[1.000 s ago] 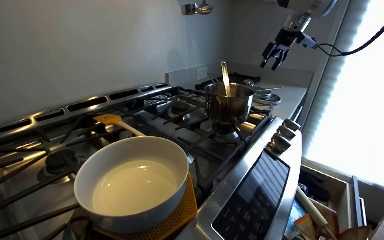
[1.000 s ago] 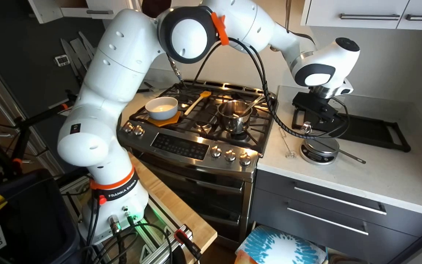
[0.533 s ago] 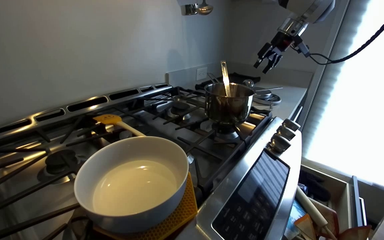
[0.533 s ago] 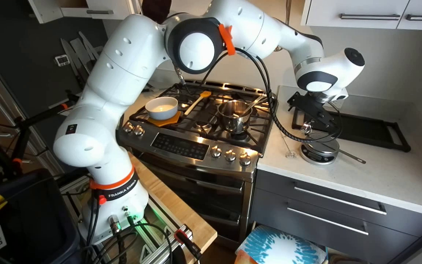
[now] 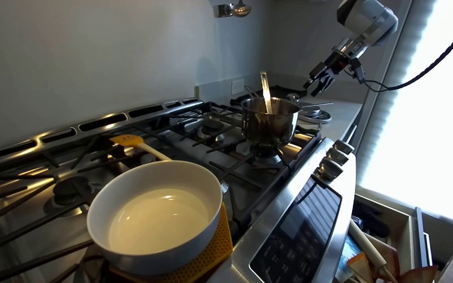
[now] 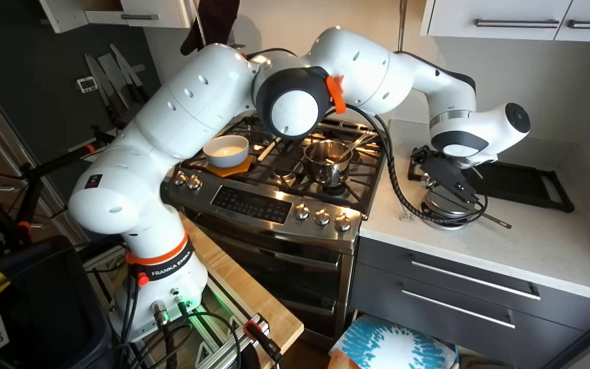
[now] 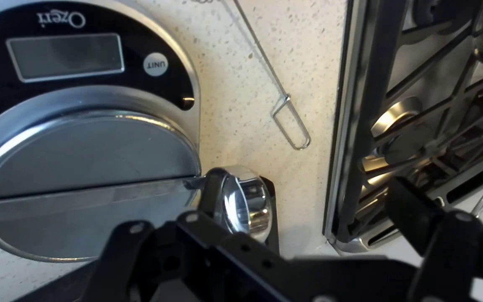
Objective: Pick up the silver spoon and put it in the silver pot
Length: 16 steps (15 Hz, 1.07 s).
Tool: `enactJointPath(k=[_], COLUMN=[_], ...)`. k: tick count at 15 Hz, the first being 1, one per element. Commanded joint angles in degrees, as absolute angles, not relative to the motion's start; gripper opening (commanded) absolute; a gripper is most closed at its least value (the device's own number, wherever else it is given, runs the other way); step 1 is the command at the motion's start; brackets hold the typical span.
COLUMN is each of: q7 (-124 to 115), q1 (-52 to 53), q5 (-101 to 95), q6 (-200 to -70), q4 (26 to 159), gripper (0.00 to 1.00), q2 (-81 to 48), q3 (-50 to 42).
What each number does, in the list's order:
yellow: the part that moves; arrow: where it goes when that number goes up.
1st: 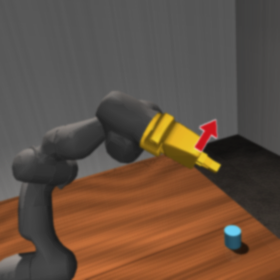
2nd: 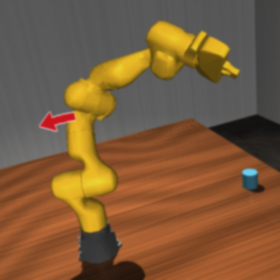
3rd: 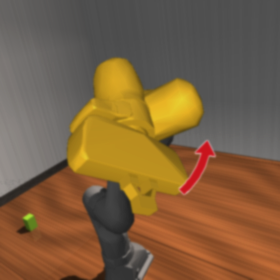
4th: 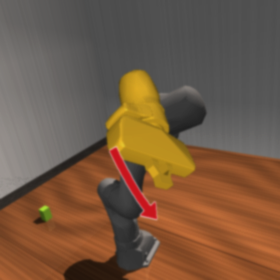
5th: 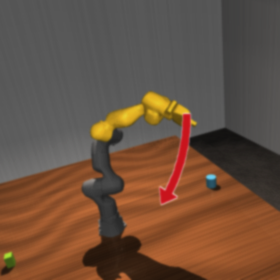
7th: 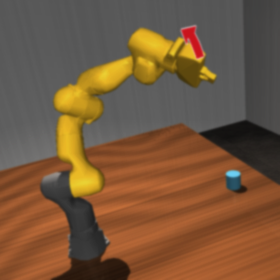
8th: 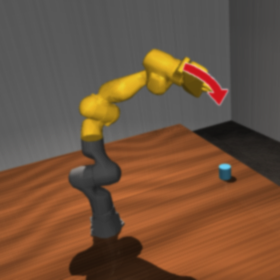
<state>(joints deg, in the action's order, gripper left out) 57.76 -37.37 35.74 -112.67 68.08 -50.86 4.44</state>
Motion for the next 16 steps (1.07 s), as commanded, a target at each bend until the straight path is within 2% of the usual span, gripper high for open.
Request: enactJointPath(k=[1, 7, 16], q7=[58.0, 62.2, 61.9], q1=[-37.7, -39.6, -40.6], q5=[36.0, 38.4, 39.3], q6=[-112.5, -102.5, -104.4], q4=[67.2, 58.4, 53.6], gripper=[1.00, 1.00, 1.00], q2=[-51.6, -57.8, -60.5], q3=[4.8, 8.2, 8.8])
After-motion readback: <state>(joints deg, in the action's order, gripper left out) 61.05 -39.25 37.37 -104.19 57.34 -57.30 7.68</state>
